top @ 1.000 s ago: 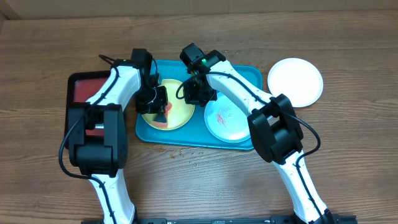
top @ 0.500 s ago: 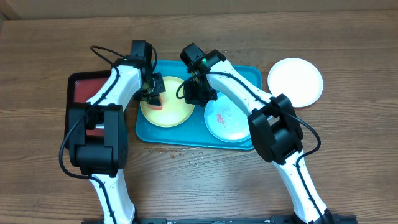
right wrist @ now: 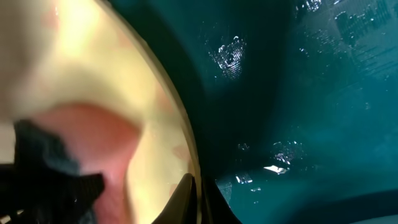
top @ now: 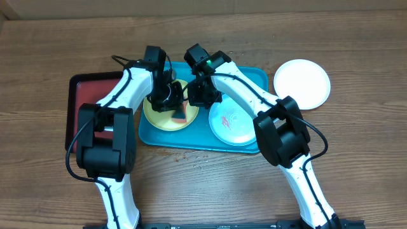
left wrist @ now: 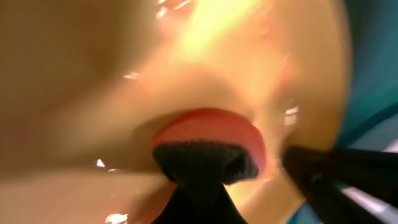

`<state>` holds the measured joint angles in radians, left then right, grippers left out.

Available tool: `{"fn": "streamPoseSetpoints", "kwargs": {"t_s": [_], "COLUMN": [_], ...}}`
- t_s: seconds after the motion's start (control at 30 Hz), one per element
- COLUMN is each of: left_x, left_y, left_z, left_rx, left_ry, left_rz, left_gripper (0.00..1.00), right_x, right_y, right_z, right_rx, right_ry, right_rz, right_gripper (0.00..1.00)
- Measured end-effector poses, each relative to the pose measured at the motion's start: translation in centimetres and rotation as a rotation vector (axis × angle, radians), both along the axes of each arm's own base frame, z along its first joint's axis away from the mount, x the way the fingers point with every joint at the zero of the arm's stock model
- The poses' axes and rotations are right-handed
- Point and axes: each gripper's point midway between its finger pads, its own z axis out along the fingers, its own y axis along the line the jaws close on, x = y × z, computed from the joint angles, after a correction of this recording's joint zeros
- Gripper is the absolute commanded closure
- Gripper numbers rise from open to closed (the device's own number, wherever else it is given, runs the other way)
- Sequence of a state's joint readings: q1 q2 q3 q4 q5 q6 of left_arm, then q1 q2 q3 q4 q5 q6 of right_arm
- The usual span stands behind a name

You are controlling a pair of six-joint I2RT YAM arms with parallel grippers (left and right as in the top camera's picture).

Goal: Clean dirty plates on tray and stack at the side
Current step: 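Hold the yellow plate with the right gripper and scrub it with sponge, then move the left gripper with sponge back over the red tray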

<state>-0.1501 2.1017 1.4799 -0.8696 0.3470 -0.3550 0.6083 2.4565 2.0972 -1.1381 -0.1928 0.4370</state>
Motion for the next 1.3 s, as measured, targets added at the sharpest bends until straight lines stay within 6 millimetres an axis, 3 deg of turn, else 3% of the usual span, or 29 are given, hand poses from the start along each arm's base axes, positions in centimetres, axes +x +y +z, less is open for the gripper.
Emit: {"fn": "streamPoseSetpoints", "kwargs": {"t_s": [0.13,0.33,0.47,0.6,0.7,0.8,1.13,1.3], "left_x": [-1.1,-1.3,-2.0,0.0,2.1,2.6,0.3,-0.3], "left_y": [2.1,6.4,10.3,11.7,12.3,13.3,19.7,21.7], "left_z": [-0.6,-0.4,1.1,4.3,6.4,7.4,7.2,7.0], "left_rx": [0.124,0.397,0.6,0.689,0.69,0.673,0.495,0.416], "left_ry": [0.04,0.041,0.085,0.027,-0.046,-0.065,0.075,0.108], "left_rz": [-0.009,-0.006,0.08,0.181,0.252,0.302,0.523,0.601], "left_gripper": [0.96,0.96,0.96,0.96,0.96,0.96,0.96,0.96], "right_x": [-0.1,-0.1,-0.1,0.0,0.0,-0.1,-1.0,-0.9], "right_y": [0.0,0.0,0.0,0.1,0.2,0.3,0.5,1.2], "right_z": [0.0,0.0,0.0,0.0,0.0,0.0,0.5,2.8], "right_rx": [-0.001,-0.001,0.0,0.003,0.003,0.003,-0.051,-0.132], "right_ry": [0.003,0.003,0.003,-0.002,-0.003,-0.007,-0.02,-0.11], "right_rz": [0.002,0.005,0.006,0.007,0.01,0.013,0.068,0.118], "right_gripper": [0.96,0.96,0.96,0.96,0.96,0.96,0.96,0.96]}}
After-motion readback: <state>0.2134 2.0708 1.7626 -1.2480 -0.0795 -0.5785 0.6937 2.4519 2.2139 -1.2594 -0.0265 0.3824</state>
